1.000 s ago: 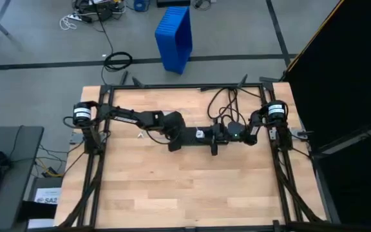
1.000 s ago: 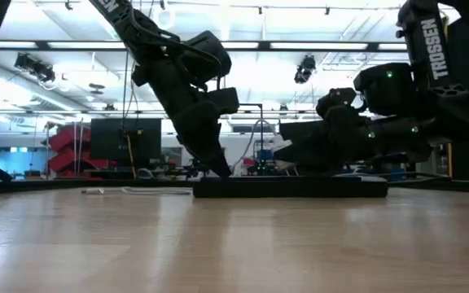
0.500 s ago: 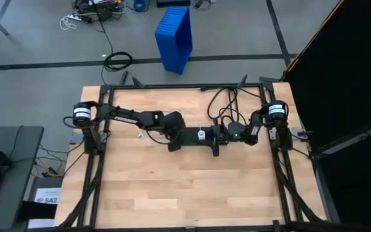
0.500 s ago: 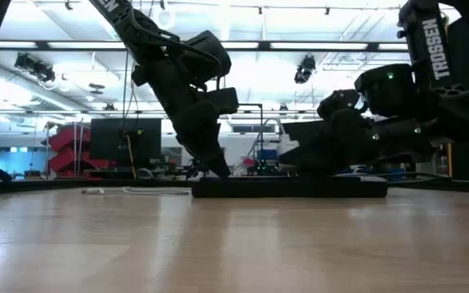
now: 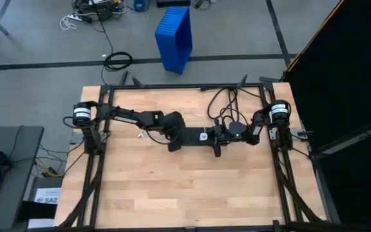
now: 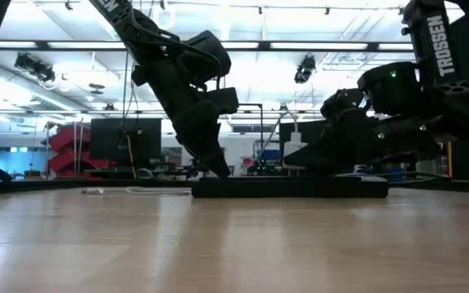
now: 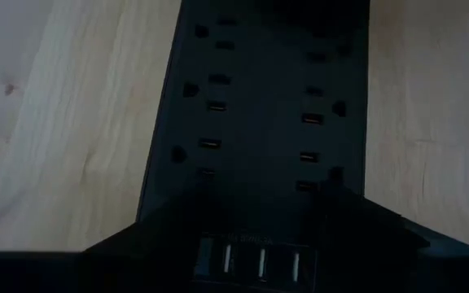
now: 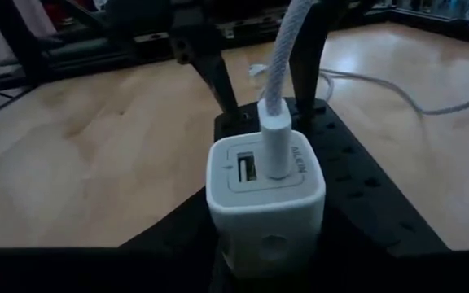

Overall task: Insert USB
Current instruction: Insert the white charger adapter into the black outlet extension

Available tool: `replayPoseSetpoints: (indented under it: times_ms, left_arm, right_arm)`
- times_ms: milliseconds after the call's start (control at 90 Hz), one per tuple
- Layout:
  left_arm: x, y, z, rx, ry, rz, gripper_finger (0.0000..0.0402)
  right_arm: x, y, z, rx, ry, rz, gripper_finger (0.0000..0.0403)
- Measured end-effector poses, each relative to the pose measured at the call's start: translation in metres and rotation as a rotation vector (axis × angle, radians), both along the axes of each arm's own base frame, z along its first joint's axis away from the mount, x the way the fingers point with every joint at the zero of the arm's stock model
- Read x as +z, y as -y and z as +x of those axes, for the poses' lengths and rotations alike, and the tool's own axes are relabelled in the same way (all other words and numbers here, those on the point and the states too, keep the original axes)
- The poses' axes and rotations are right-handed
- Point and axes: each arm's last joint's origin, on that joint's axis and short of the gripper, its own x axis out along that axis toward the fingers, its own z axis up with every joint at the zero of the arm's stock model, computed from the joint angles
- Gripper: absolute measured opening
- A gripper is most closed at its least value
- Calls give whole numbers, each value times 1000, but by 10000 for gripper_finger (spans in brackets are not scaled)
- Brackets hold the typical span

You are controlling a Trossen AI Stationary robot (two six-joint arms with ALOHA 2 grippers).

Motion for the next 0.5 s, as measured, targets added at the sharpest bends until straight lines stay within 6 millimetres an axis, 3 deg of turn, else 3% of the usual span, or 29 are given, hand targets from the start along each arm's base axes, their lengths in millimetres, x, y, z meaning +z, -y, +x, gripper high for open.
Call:
replayPoseSetpoints:
  times_ms: [500]
  left_arm:
    - [0, 0, 0, 1, 1, 0, 229]
  right_arm:
    - [3, 0, 1, 10, 33, -22, 173]
